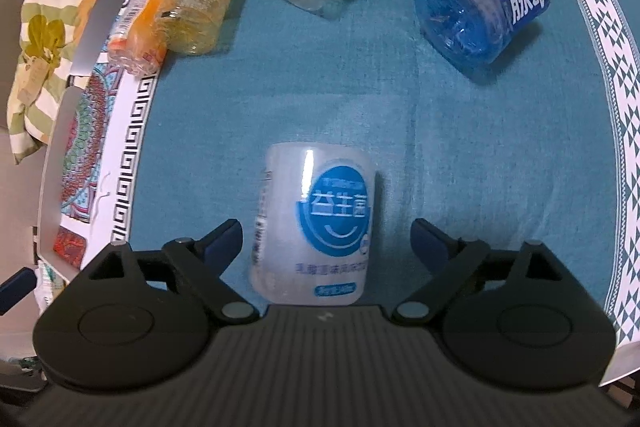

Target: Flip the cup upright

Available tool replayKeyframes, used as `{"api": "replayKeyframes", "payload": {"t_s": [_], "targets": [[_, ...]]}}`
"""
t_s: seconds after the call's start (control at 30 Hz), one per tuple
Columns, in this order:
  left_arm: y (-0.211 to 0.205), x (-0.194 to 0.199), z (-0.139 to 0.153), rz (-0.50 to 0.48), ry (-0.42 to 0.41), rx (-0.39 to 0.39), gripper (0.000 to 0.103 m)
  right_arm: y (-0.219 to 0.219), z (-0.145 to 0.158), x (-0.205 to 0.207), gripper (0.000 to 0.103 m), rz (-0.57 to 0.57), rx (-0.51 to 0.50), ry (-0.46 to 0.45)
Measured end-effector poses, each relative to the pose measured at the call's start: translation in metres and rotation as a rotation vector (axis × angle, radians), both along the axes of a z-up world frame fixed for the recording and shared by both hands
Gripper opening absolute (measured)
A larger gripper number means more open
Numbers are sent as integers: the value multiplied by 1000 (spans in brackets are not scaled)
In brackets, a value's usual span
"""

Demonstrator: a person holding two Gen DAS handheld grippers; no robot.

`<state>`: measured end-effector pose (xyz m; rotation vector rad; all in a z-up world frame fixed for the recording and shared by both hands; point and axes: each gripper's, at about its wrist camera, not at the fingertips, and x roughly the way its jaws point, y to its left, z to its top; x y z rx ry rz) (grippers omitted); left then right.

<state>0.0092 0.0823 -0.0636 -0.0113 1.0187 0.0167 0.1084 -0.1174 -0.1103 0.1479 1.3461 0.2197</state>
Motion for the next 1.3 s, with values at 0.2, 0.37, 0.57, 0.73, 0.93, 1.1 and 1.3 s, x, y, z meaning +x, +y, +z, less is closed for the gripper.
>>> {"api": "replayKeyframes", "payload": {"t_s": [0.2,0.37,0.57,0.73,0.93,1.1,1.3], "targets": [[-12,10,20,-1,0,0,103,-25,35,-7,103,-47,68,-52],[-39,34,38,-30,29,-39,103,-77,69,-16,103,-138,85,-133],[-88,80,28,-81,142,-43,103,-135,75,-28,103,-179,2,-207],[-116,113,2,-96,261,-76,103,-170,62,-36,103,-180,-14,-194],[-143,143,-28,-92,388,-49,98,-190,48,-39,103,-160,-36,-214],[-150,154,-47,-83,466,-18,95,-207,35,-34,103,-155,-2,-194],[-152,165,-59,-54,510,-14,91,-217,19,-26,103,-145,23,-161]]}}
